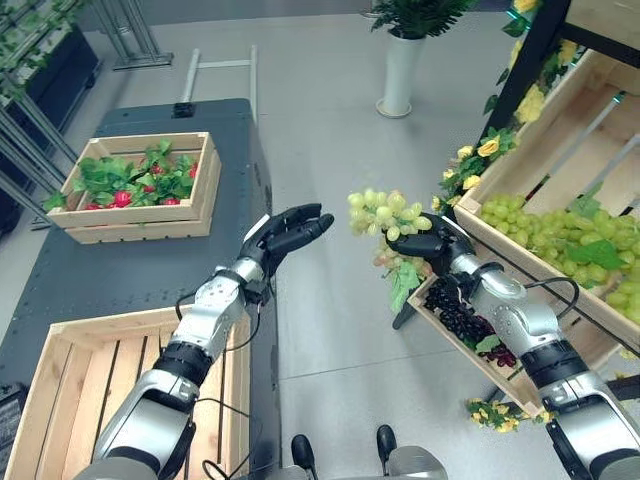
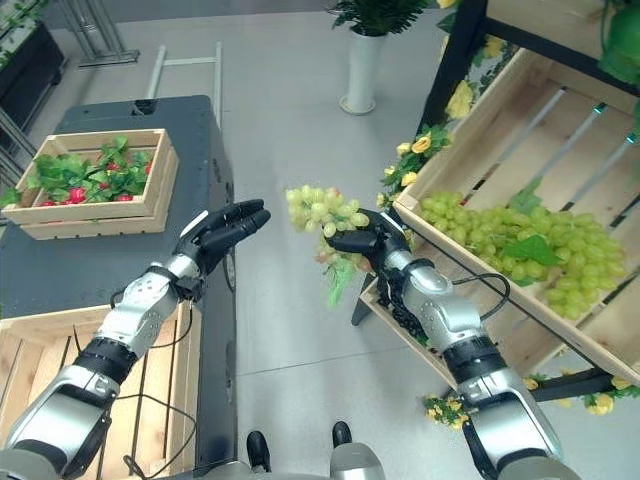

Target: Pick up the fruits from the basket on one side to the basket on the other side

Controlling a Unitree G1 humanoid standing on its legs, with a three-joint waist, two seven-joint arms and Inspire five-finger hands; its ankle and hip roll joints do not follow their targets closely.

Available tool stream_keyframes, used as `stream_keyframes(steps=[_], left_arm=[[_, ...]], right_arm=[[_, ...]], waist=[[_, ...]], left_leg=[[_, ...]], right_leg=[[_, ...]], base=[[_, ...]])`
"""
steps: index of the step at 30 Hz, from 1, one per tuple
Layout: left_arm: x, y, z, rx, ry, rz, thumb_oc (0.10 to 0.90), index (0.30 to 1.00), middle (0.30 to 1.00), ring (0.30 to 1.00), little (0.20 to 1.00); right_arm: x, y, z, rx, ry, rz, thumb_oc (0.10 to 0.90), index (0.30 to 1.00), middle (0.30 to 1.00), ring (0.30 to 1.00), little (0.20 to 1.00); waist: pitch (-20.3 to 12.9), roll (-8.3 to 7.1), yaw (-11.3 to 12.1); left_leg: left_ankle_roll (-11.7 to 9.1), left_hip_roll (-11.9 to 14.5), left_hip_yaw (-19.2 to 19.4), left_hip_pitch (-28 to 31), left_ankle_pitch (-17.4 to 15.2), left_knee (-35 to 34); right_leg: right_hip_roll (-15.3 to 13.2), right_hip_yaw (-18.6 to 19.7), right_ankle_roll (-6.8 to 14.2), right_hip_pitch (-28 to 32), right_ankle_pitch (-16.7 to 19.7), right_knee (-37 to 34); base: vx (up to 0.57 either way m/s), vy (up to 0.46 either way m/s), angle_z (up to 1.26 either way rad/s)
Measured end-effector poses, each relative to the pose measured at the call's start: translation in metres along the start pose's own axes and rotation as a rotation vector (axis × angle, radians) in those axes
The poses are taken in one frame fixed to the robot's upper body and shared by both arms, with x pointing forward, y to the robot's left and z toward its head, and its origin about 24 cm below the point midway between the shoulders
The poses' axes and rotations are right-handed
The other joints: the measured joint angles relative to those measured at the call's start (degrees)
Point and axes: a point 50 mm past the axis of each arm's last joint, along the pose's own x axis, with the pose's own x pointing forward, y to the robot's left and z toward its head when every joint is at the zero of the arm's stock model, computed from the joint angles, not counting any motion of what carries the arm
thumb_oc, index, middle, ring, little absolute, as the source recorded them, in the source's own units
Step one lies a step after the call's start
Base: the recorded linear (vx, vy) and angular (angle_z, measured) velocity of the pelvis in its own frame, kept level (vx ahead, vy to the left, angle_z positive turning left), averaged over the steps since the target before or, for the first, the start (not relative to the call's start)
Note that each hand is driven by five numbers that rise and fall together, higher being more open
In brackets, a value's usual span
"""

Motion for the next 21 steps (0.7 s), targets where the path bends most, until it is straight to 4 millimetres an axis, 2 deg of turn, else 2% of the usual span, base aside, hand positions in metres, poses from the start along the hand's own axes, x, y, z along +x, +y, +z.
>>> stream_keyframes(steps=[2, 5, 10, 14, 21], left_arm=[[-0.004, -0.001, -0.010, -0.032, 0.015, 0.040, 0.800, 0.900, 0.900, 0.900, 0.900], [-0.017, 0.003, -0.031, -0.124, 0.015, 0.184, 0.800, 0.900, 0.900, 0.900, 0.900], [-0.032, 0.012, -0.052, -0.156, 0.060, 0.318, 0.800, 0.900, 0.900, 0.900, 0.900], [-0.040, 0.009, -0.064, -0.163, 0.075, 0.330, 0.800, 0.900, 0.900, 0.900, 0.900], [-0.050, 0.005, -0.079, -0.146, 0.122, 0.330, 0.800, 0.900, 0.900, 0.900, 0.900]], right_arm=[[-0.003, -0.001, 0.002, -0.046, 0.000, 0.014, 0.400, 0.300, 0.300, 0.300, 0.300], [-0.012, 0.007, 0.016, -0.162, -0.044, 0.088, 0.400, 0.300, 0.300, 0.300, 0.300], [-0.027, 0.016, 0.041, -0.221, -0.136, 0.196, 0.400, 0.300, 0.300, 0.300, 0.300], [-0.040, 0.014, 0.053, -0.200, -0.195, 0.213, 0.400, 0.300, 0.300, 0.300, 0.300], [-0.059, -0.002, 0.071, -0.215, -0.228, 0.197, 0.400, 0.300, 0.300, 0.300, 0.300]], waist=[[-0.06, -0.11, -0.54], [-0.38, -0.64, -2.14], [-1.15, -1.84, -3.17], [-1.64, -2.52, -3.55], [-2.82, -2.64, -6.26]], left_leg=[[0.00, -0.01, 0.03, 0.00, -0.08, -0.32], [-0.03, 0.02, 0.48, 0.02, -0.15, -0.34], [-0.12, 0.09, 2.27, 0.23, -0.45, -0.34], [-0.24, 0.16, 3.14, 0.58, -0.85, -0.34], [-0.21, 0.05, 4.75, 1.06, -1.31, -0.35]], right_leg=[[-0.01, 0.32, 0.07, -0.17, 0.15, 0.00], [0.04, 1.16, 0.12, -0.39, 0.18, -0.01], [0.08, 2.61, 0.32, -1.06, 0.60, -0.01], [0.03, 3.54, 0.41, -1.11, 0.66, -0.02], [0.14, 5.25, 0.54, -1.36, 0.78, 0.00]], base=[[0.01, 0.034, -0.12], [0.01, 0.033, -0.07], [0.02, 0.031, -0.19], [0.02, 0.028, -0.11], [0.02, 0.029, -0.11]])
